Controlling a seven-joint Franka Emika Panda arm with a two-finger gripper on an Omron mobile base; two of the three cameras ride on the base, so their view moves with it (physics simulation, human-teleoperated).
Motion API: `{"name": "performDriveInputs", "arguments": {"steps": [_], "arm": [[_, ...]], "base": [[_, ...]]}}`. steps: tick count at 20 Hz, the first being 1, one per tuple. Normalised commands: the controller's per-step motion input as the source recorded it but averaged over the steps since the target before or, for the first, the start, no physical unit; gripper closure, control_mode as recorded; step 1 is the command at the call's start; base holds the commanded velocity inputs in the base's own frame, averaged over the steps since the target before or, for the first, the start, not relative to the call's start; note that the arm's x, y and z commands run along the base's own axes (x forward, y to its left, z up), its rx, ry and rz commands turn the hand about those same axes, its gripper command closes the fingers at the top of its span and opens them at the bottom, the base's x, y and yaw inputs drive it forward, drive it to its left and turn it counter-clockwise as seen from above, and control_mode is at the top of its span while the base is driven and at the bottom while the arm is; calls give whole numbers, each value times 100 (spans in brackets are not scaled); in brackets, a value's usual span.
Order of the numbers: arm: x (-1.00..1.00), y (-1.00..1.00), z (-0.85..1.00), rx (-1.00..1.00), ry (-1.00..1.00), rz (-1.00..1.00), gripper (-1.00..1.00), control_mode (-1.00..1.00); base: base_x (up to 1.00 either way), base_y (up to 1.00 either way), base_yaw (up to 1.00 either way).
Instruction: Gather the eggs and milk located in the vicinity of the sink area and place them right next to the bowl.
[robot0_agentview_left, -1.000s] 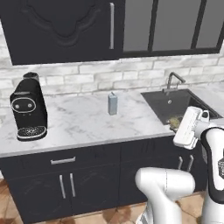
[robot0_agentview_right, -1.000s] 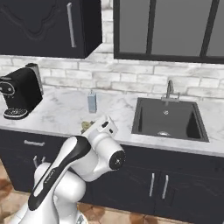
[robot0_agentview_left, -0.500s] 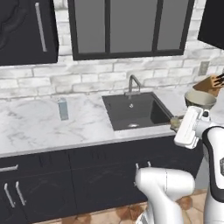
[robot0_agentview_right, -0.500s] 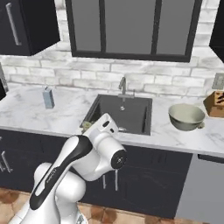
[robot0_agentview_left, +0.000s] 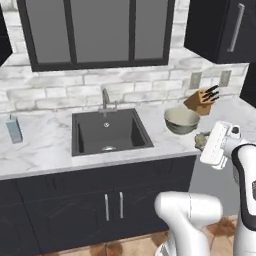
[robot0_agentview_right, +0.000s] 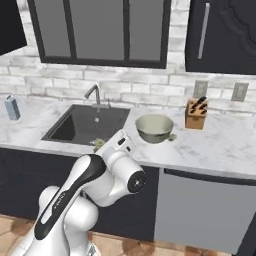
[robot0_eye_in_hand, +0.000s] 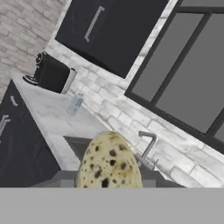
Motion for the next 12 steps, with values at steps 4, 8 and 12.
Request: {"name": "performDriveInputs", "arguments": {"steps": [4,8,12], "arm": [[0,0,0,0,0,0,100,100],[0,0,0,0,0,0,100,100],[0,0,0,0,0,0,100,100]], "base": [[0,-84,0],[0,-67,0],[1,-32,0]]}}
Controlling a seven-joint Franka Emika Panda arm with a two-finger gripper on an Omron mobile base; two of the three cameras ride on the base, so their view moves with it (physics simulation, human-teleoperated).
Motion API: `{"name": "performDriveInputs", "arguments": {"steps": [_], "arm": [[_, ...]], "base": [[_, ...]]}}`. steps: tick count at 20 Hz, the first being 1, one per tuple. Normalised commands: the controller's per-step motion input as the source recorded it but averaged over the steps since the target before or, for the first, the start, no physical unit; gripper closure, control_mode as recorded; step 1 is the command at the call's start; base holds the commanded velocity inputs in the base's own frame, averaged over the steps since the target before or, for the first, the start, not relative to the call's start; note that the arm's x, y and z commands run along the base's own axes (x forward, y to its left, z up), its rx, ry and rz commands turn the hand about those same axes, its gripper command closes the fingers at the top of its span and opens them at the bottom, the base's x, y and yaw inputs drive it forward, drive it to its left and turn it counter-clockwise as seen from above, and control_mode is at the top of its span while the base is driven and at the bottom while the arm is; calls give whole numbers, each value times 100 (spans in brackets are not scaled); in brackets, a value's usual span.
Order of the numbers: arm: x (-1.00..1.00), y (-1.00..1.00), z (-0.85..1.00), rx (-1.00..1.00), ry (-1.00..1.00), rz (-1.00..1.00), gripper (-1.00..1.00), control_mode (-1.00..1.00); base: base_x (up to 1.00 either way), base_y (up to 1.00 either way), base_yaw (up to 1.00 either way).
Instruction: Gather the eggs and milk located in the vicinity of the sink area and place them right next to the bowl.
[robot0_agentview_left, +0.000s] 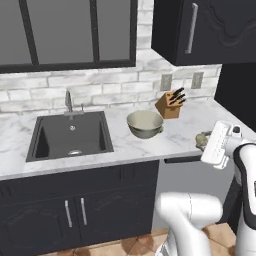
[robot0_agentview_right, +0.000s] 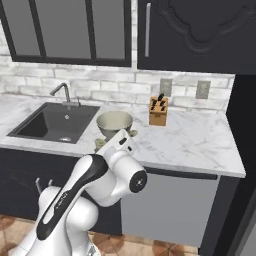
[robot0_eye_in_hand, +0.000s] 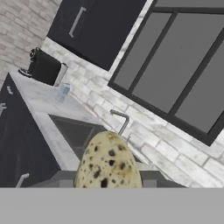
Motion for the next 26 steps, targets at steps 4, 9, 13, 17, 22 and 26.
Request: {"name": "performDriveInputs", "arguments": {"steps": [4,9,13,17,22,26], "arm": [[0,0,0,0,0,0,100,100],[0,0,0,0,0,0,100,100],[0,0,0,0,0,0,100,100],[0,0,0,0,0,0,100,100],[0,0,0,0,0,0,100,100],[0,0,0,0,0,0,100,100]], "base": [[17,-4,0],[34,0,0],[65,0,-1],[78,0,-4],[72,7,-5],[61,8,-5]]}}
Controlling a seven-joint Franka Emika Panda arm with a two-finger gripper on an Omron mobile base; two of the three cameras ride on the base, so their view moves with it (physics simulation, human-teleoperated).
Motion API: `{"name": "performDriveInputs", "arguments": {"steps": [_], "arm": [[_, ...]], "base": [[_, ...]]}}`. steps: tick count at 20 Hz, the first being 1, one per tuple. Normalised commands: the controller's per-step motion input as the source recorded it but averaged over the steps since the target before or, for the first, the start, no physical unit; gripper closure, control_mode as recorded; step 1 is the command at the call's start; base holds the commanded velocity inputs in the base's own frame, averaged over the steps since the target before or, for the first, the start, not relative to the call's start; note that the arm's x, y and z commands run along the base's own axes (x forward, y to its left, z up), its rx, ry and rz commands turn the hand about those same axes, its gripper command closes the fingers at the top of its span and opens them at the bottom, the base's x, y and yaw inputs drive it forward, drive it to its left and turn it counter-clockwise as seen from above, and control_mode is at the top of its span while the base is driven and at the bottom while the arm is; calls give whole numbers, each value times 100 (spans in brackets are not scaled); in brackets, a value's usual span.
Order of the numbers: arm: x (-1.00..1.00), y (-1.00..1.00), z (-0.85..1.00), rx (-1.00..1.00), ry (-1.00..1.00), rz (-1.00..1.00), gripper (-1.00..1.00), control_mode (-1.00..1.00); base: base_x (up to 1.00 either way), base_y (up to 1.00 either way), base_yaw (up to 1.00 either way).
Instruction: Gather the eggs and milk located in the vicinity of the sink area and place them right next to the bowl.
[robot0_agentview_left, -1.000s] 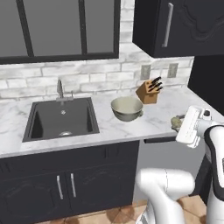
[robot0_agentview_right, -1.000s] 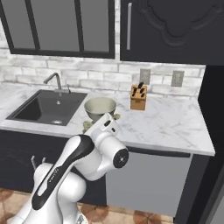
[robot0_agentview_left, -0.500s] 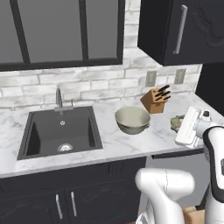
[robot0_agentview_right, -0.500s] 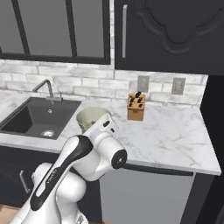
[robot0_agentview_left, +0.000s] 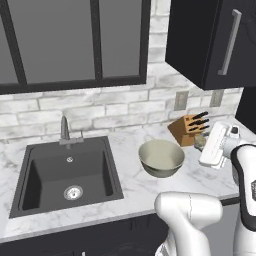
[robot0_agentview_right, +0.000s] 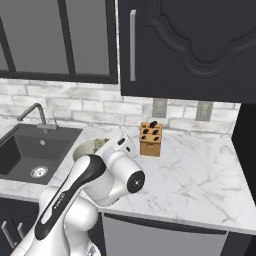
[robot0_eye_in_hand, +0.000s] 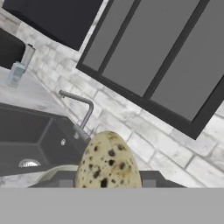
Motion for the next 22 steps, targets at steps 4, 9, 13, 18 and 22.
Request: {"name": "performDriveInputs", "arguments": {"steps": [4,9,13,18,22], "arm": [[0,0,0,0,0,0,100,100],[3,0,0,0,0,0,100,-100],[8,0,0,0,2,0,100,-100],[10,0,0,0,18,0,100,-100],[3,-14,0,0,19,0,100,-100]], "base": [[37,3,-3],[15,0,0],[0,0,0],[0,0,0],[0,0,0]]}}
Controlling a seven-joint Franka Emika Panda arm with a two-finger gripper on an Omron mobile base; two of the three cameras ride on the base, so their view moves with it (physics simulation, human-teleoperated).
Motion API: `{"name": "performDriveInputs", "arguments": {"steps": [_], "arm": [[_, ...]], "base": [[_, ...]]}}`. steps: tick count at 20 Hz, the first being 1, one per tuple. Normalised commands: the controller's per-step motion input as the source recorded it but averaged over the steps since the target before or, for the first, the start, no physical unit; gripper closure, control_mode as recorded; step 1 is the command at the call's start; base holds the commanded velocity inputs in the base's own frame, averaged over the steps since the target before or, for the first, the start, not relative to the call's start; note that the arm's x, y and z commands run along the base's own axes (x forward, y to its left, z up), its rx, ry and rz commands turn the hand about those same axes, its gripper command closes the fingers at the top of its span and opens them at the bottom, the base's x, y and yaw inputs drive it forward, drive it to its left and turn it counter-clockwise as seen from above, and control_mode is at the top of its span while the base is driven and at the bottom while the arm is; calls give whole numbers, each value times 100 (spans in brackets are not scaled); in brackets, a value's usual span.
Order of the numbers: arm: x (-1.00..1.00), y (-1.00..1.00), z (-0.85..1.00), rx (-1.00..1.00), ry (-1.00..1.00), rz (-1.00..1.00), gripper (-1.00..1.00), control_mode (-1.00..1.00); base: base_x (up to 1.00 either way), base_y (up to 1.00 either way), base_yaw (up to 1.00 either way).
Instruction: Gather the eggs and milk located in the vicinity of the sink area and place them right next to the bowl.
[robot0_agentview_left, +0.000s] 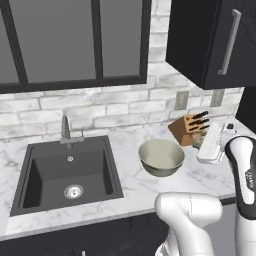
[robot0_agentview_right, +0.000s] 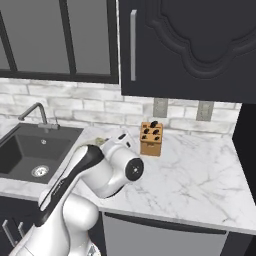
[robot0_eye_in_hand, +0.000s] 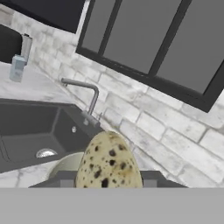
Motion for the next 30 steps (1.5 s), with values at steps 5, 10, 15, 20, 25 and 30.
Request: {"name": "performDriveInputs", "arguments": {"steps": [5,10,15,20,25,30], "arm": [[0,-41,-9,0,4,1,100,-100],[0,-34,-20,0,0,4,100,-100],[0,-12,-21,-11,10,6,100,-100],[0,-10,-4,-13,21,6,100,-100],[0,-8,-14,-6,12,6,100,-100],[0,-1,-46,0,0,5,100,-100]], "base": [[0,0,0],[0,0,0],[0,0,0],[0,0,0],[0,0,0],[0,0,0]]}}
